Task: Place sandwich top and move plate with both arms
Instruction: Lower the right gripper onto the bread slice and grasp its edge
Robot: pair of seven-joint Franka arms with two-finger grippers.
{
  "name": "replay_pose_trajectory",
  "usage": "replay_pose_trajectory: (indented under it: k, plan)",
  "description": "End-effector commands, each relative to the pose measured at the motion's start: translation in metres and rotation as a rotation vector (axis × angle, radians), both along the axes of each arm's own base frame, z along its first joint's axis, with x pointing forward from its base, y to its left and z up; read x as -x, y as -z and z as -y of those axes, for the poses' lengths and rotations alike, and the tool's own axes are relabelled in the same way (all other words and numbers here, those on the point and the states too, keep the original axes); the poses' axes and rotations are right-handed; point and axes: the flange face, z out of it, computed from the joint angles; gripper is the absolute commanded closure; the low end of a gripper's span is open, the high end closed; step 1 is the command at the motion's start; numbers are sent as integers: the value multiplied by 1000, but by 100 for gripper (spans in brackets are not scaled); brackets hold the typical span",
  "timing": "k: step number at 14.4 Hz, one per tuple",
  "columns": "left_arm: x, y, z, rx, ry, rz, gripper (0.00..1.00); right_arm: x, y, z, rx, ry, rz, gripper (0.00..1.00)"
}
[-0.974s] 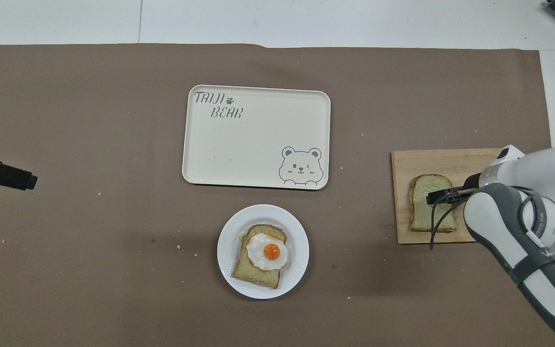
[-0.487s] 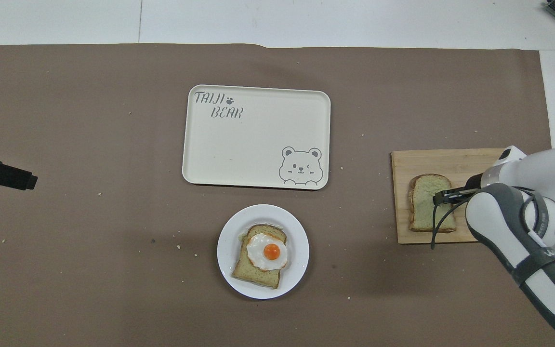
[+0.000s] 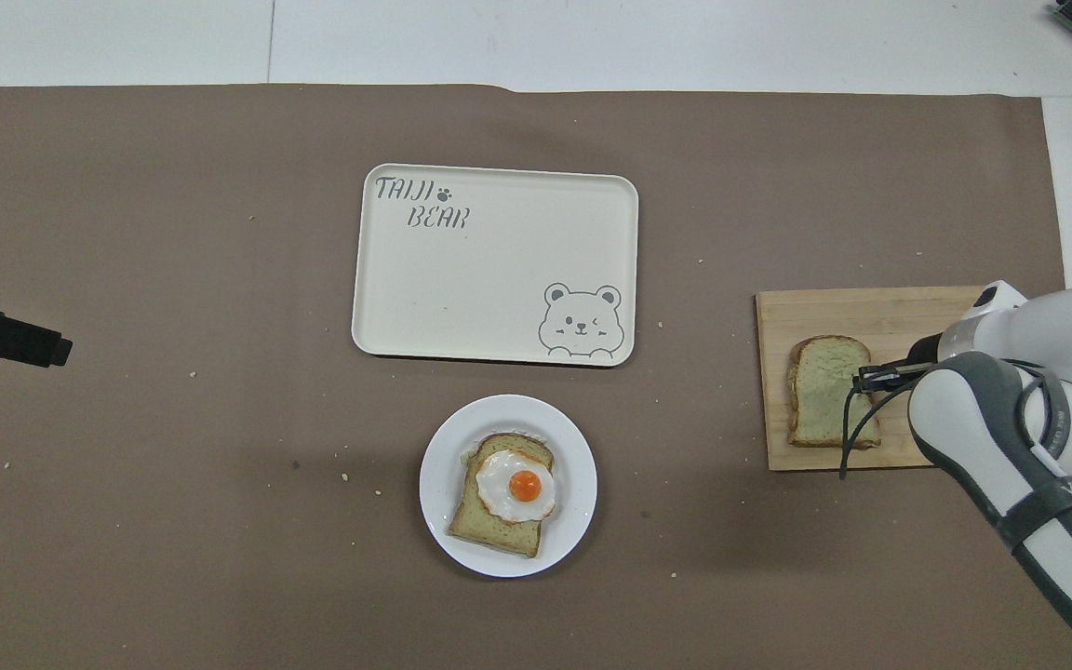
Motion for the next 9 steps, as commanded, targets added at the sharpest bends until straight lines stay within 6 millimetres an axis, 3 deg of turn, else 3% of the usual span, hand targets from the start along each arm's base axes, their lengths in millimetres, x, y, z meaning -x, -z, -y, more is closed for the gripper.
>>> replay_pose_trajectory:
  k: [1,5,9]
  plan:
    - [4,-4,-3,-9,7,15,0,-12,-21,-9,-46,-21,-33,100]
    - [4,-4,-3,-9,7,15,0,-28,-71,-1,-87,-46,-102,100]
    - [4,-4,-3,-9,7,15,0,-28,-106,-14,-217,-44,-153,100]
